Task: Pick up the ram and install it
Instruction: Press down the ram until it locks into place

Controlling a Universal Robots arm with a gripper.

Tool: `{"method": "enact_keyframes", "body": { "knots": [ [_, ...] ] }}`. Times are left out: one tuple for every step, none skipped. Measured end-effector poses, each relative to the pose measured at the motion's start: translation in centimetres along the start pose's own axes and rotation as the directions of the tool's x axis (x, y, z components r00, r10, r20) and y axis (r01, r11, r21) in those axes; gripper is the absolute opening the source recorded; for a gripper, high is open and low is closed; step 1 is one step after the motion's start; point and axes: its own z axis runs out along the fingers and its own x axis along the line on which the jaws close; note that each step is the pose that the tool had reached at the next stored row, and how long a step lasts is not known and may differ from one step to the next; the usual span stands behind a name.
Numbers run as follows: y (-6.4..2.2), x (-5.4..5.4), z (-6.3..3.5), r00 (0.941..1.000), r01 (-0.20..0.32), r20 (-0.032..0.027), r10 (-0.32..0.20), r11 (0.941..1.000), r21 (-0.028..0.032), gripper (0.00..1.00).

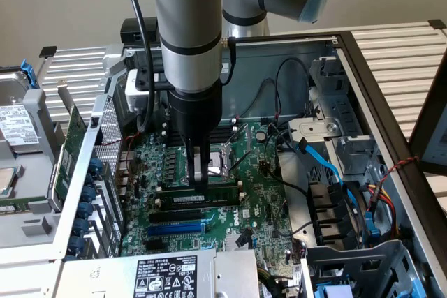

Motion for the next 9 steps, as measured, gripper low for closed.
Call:
{"method": "enact_keyframes", "body": {
  "knots": [
    [0.0, 0.0, 0.01, 1.0, 0.0, -0.0001, 0.0, 1.0, -0.0001, 0.11],
    [0.0, 0.0, 0.03, 1.0, 0.0, 0.0, 0.0, 1.0, 0.0, 0.11],
    [0.0, 0.0, 0.04, 1.0, 0.0, -0.0001, 0.0, 1.0, -0.0001, 0.11],
    [0.0, 0.0, 0.05, 1.0, 0.0, -0.0001, 0.0, 1.0, -0.0001, 0.11],
    [0.0, 0.0, 0.06, 1.0, 0.0, -0.0001, 0.0, 1.0, -0.0001, 0.11],
    [0.0, 0.0, 0.08, 1.0, 0.0, -0.0001, 0.0, 1.0, -0.0001, 0.11],
    [0.0, 0.0, 0.09, 1.0, 0.0, -0.0001, 0.0, 1.0, -0.0001, 0.11],
    [0.0, 0.01, 0.1, 1.0, 0.0, -0.0001, 0.0, 1.0, 0.0, 0.11],
    [0.0, 0.01, 0.1, 1.0, 0.0, -0.0001, 0.0, 1.0, -0.0001, 0.11]
  ]
}}
